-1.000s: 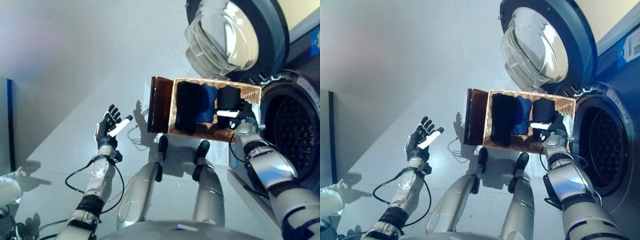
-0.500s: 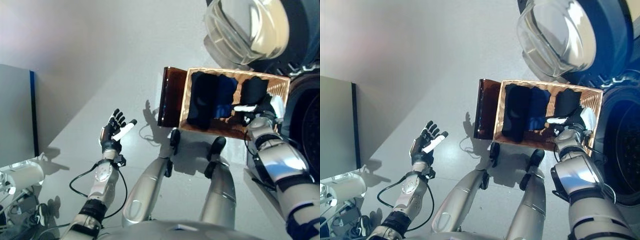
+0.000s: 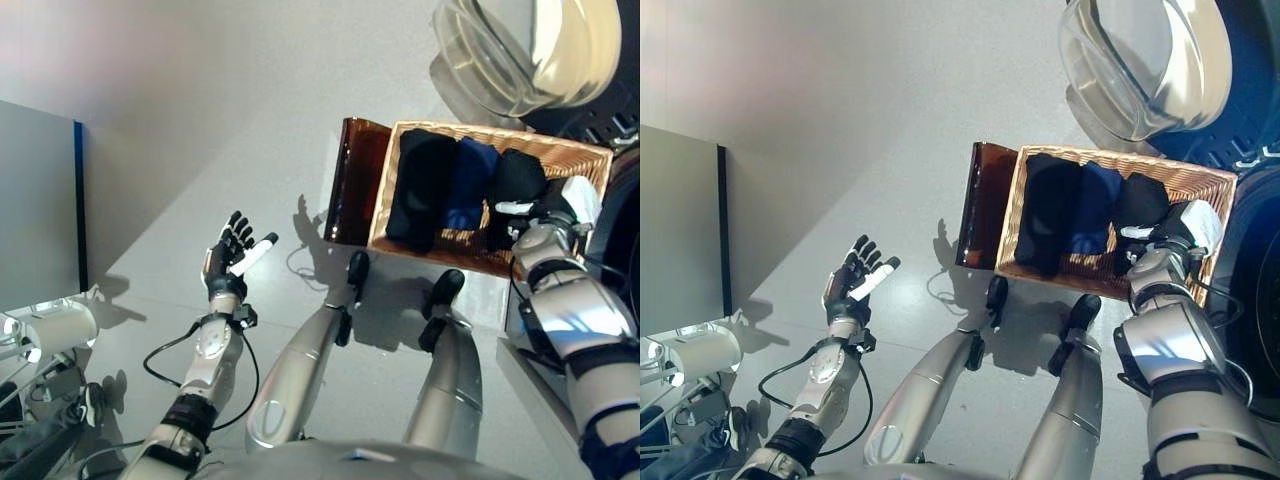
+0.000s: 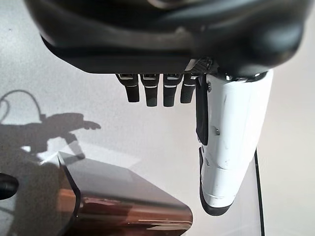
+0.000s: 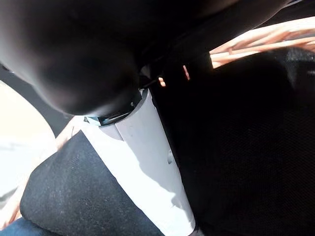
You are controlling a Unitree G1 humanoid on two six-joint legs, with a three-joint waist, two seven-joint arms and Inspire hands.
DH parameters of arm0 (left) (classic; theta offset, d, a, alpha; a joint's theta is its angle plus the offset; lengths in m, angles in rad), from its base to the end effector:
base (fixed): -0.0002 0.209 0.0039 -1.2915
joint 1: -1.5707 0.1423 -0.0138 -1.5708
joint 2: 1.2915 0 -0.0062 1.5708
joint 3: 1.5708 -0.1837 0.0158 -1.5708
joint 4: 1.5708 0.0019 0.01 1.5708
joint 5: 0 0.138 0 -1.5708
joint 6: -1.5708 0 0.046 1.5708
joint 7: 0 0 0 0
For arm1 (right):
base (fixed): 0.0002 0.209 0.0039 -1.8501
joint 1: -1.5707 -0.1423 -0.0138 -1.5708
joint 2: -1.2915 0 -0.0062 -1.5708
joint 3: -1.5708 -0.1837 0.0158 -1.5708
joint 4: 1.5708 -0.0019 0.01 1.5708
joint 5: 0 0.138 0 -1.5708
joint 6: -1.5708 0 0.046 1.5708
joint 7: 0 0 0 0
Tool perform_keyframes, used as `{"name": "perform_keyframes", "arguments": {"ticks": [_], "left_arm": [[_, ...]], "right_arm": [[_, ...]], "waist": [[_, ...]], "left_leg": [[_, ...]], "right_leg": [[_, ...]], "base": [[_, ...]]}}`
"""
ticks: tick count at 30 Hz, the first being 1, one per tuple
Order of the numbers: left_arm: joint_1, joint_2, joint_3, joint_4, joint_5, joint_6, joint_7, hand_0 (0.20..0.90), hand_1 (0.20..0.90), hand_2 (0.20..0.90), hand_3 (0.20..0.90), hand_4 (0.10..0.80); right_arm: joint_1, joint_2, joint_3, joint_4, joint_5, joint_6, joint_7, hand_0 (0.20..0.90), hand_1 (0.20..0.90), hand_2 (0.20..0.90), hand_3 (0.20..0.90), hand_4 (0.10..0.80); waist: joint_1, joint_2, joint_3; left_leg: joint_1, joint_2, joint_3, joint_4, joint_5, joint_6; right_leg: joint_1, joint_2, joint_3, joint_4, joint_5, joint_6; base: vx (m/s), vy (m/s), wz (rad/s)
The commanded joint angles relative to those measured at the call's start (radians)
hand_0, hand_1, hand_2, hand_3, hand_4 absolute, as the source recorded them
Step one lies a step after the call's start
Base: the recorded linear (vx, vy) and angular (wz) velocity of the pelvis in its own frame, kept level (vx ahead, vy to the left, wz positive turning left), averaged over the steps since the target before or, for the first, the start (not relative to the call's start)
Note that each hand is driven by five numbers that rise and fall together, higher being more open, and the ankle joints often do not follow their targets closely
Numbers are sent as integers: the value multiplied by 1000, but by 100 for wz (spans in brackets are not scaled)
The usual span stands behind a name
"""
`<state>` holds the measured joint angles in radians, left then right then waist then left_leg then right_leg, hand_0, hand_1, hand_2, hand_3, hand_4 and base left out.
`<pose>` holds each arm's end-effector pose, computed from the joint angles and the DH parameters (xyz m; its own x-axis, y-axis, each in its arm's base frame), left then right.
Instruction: Pick up the clothes and place them into the washing machine
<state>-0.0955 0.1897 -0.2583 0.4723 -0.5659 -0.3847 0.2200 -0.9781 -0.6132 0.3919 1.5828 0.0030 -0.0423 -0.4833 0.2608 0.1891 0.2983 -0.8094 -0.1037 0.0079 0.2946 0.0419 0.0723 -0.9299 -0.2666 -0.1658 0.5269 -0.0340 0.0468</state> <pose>0.2047 0.1568 -0.0103 0.9802 0.1569 -0.1207 -0.1855 0.9409 -0.2832 0.3051 -0.3118 0.0948 0.6918 -0.7216 -0.0255 0.4078 0.4197 -0.8109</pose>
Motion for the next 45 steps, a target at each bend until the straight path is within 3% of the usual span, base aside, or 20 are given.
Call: {"name": "perform_keyframes", "arguments": {"ticks": [1,6,8,9,10,12,14,16,19,25,28,33,34,35,39,43,45], "left_arm": [[12,23,32,-72,10,-90,26,900,900,900,900,800],[20,26,41,-24,-2,-92,25,900,900,900,900,800],[28,25,59,-9,-23,-98,21,900,900,900,900,800],[29,27,58,-9,-24,-98,20,900,900,900,900,800],[28,25,63,0,-30,-102,17,900,900,900,900,800],[37,17,66,25,-53,-101,4,900,900,900,900,800],[40,14,71,34,-66,-103,-1,900,900,900,900,800],[42,-11,76,69,-98,-104,-17,900,900,900,900,800],[28,-40,79,121,-120,-104,-24,900,900,900,900,800],[10,-76,68,171,-156,-126,-28,900,900,900,900,800],[5,-87,50,179,-179,-137,-31,900,900,900,900,800],[6,-83,29,168,-199,-143,-35,900,900,900,900,800],[1,-78,19,166,-193,-140,-36,900,900,900,900,800],[11,-67,18,166,-187,-139,-38,900,900,900,900,800],[28,-51,32,174,-178,-137,-35,900,900,900,900,800],[42,-36,42,165,-170,-141,-35,900,900,900,900,800],[47,-16,47,172,-167,-147,-29,900,900,900,900,800]], "right_arm": [[27,-6,21,-40,24,-28,-36,200,200,200,200,300],[72,14,-50,-96,131,-77,-43,200,200,200,200,300],[103,18,-147,-168,307,-144,-25,200,200,200,200,300],[106,18,-148,-170,308,-144,-25,200,200,200,200,300],[137,33,-198,-218,394,-185,-18,200,200,200,200,300],[220,90,-334,-297,626,-274,9,200,200,200,200,300],[242,114,-360,-327,685,-293,23,200,200,200,200,300],[340,229,-413,-439,866,-368,97,200,200,200,200,300],[444,323,-461,-543,998,-420,169,200,200,200,200,300],[492,432,-557,-631,1202,-521,259,200,200,200,200,300],[446,477,-639,-661,1353,-614,286,200,200,200,200,300],[395,457,-705,-666,1355,-691,235,200,200,200,200,300],[374,440,-719,-658,1345,-701,209,200,200,200,200,300],[347,414,-732,-656,1320,-726,176,200,200,200,200,300],[279,349,-759,-654,1272,-752,108,200,200,200,200,300],[230,281,-763,-669,1213,-765,45,200,200,200,200,300],[171,181,-758,-657,1146,-772,-28,200,200,200,200,300]], "waist": [[-8,32,-43],[-37,14,-48],[-56,3,-51],[-55,2,-50],[-66,1,-46],[-93,-8,-50],[-97,-10,-51],[-121,-19,-60],[-144,-25,-70],[-158,-8,-72],[-158,19,-60],[-164,27,-34],[-166,31,-24],[-172,29,-21],[-169,29,-16],[-163,33,-27],[-154,36,-38]], "left_leg": [[-17,6,-27,4,-56,-93],[64,17,-22,-46,-50,-96],[106,24,-12,-75,-47,-97],[110,24,-12,-77,-47,-97],[114,30,-3,-91,-16,-93],[166,37,7,-131,-11,-92],[186,40,11,-148,-6,-93],[232,42,25,-192,8,-99],[275,43,24,-236,23,-104],[312,39,31,-253,23,-102],[289,35,39,-203,2,-90],[209,39,54,-54,-49,-78],[168,41,55,13,-72,-78],[142,46,45,108,-139,-74],[58,73,54,289,-231,-57],[28,80,60,328,-260,-52],[14,82,61,342,-268,-50]], "right_leg": [[73,11,21,7,-66,34],[153,26,22,-61,-47,37],[192,32,30,-100,-37,40],[195,33,31,-101,-37,40],[202,37,26,-131,3,35],[255,44,30,-195,23,41],[275,47,33,-218,29,42],[324,52,34,-285,50,46],[375,56,31,-343,68,50],[418,60,36,-387,82,53],[379,61,58,-333,66,46],[306,61,69,-196,16,37],[275,60,70,-145,-3,32],[252,70,79,-69,-58,30],[172,82,86,68,-112,18],[136,87,93,101,-132,16],[115,91,99,120,-142,12]], "base": [[0,0,0],[31,-2,-5],[39,16,-20],[-82,37,-26],[-77,39,-27],[-11,36,-31],[23,12,-29],[42,4,-30],[34,-18,-28],[1,7,-11],[-53,65,-8],[-66,14,-5],[-2,-27,4],[18,-15,9],[7,-12,-13],[11,-7,-24],[25,10,-13]]}}
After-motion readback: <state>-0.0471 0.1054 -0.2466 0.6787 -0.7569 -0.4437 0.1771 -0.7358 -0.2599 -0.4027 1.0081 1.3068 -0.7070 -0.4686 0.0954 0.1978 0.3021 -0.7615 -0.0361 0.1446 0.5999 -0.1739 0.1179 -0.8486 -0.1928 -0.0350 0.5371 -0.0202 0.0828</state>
